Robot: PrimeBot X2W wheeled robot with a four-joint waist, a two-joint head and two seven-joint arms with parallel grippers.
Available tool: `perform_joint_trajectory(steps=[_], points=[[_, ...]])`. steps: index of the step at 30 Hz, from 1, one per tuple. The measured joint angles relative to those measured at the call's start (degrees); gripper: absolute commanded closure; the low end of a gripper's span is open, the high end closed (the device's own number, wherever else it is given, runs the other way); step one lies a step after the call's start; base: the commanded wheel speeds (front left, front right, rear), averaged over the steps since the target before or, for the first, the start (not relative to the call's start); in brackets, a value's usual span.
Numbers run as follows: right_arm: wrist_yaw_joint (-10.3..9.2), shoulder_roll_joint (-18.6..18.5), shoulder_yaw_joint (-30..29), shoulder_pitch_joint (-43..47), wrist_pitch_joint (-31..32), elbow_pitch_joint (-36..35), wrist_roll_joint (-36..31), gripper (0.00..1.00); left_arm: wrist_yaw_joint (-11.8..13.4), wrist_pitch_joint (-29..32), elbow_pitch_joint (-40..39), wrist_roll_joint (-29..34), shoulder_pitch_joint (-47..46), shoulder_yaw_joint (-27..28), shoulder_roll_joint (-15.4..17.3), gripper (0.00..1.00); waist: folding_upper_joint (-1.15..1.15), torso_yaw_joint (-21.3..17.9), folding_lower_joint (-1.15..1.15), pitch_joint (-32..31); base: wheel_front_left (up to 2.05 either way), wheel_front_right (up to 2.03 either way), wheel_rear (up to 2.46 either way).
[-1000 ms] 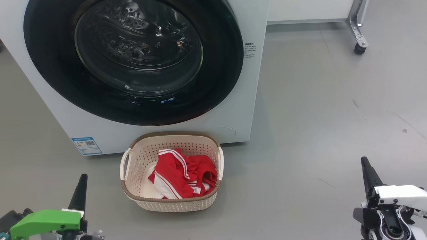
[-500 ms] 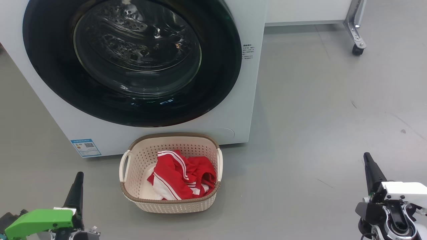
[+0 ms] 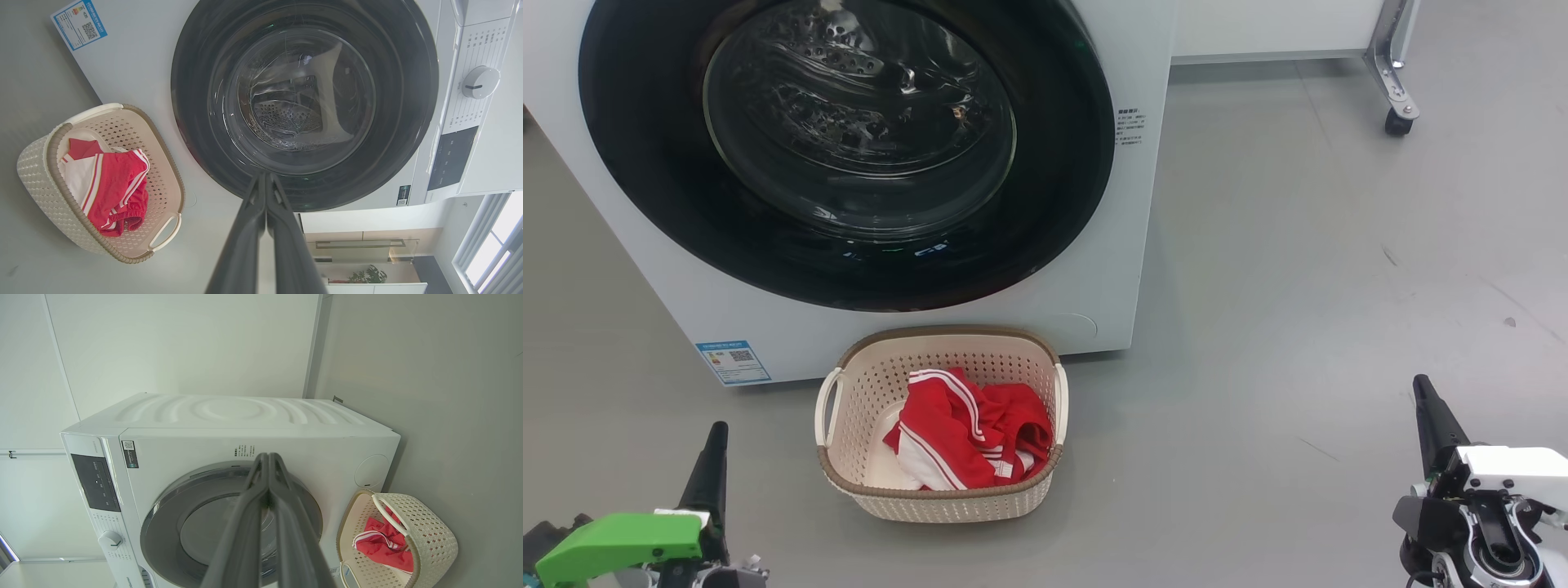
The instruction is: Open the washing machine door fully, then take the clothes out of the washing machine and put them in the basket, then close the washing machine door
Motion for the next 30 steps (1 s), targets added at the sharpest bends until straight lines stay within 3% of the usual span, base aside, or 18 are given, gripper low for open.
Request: perform_joint_trajectory(steps=[30], points=[[0.44, 0.0, -0.12, -0.04, 0.02, 0.36, -0.01, 1.0, -0.16, 0.23, 0.65, 0.01, -0.17, 0.15, -0.22, 1.0, 0.0, 0.0, 0.0, -0.02, 0.0, 0.0, 0.0]])
